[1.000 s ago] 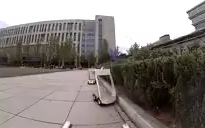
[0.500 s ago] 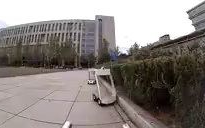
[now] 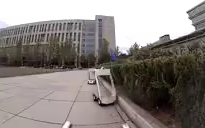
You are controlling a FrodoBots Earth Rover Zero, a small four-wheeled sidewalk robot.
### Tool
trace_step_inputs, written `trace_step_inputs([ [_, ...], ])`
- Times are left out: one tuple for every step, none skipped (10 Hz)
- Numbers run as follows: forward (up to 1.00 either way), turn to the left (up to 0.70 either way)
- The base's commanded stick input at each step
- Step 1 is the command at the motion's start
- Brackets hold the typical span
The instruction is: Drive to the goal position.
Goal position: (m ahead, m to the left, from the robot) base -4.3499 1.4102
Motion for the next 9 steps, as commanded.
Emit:
trace_step_inputs([
  [0.06, 0.00],
  [0.06, 0.00],
  [0.06, 0.00],
  [0.06, 0.00],
  [0.06, 0.00],
  [0.06, 0.00],
  [0.06, 0.00],
  [0.06, 0.00],
  [0.06, 0.00],
])
